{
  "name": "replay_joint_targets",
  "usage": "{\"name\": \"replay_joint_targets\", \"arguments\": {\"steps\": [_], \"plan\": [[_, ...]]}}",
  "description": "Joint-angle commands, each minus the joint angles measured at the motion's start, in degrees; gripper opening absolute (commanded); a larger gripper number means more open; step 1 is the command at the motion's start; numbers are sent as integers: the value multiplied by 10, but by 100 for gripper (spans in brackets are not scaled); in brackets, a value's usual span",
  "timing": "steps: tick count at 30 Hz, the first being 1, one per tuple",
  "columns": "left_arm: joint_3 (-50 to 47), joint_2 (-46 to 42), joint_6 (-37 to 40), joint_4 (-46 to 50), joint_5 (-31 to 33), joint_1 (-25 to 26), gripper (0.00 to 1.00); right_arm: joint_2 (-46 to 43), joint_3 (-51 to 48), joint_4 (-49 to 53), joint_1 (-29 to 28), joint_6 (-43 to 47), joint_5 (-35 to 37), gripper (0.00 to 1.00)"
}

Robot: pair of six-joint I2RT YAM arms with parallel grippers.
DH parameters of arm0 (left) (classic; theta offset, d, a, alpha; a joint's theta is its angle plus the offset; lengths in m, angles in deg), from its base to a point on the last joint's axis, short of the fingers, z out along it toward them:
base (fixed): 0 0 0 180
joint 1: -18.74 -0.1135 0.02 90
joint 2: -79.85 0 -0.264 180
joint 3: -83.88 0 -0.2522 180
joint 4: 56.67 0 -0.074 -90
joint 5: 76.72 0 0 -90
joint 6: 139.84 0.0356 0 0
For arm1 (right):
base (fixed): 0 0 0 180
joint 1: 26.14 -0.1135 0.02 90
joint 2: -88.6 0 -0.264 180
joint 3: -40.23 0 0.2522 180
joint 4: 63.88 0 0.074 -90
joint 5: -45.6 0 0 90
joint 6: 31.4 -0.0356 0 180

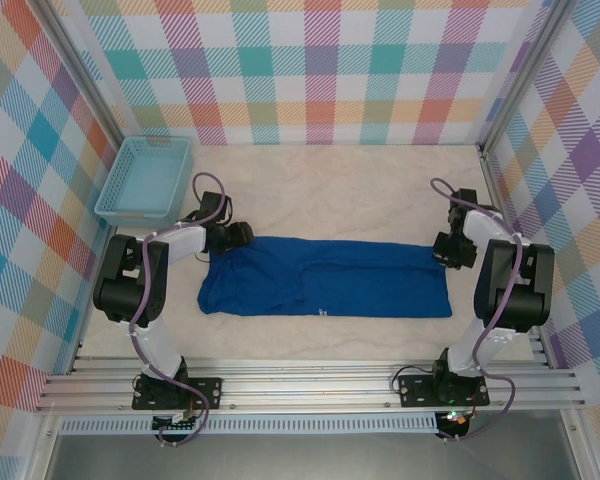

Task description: Fold the inside-out t-shirt

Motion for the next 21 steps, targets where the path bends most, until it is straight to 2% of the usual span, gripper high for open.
{"name": "replay_joint_targets", "arguments": {"steps": [1, 8, 11, 18, 21], "plan": [[-23, 36, 4, 34, -10, -8, 62, -6, 3, 13, 15, 2, 2, 10], [-23, 37, 5, 34, -12, -8, 62, -17, -18, 11, 31, -7, -8, 5], [-22, 38, 5, 33, -13, -8, 62, -34, -20, 12, 32, -11, -28, 6], [-22, 39, 6, 35, -13, -8, 62, -132, -68, -13, 20, -31, -106, 24], [-21, 39, 6, 35, -13, -8, 62, -109, -76, -23, 10, -37, -118, 28]]}}
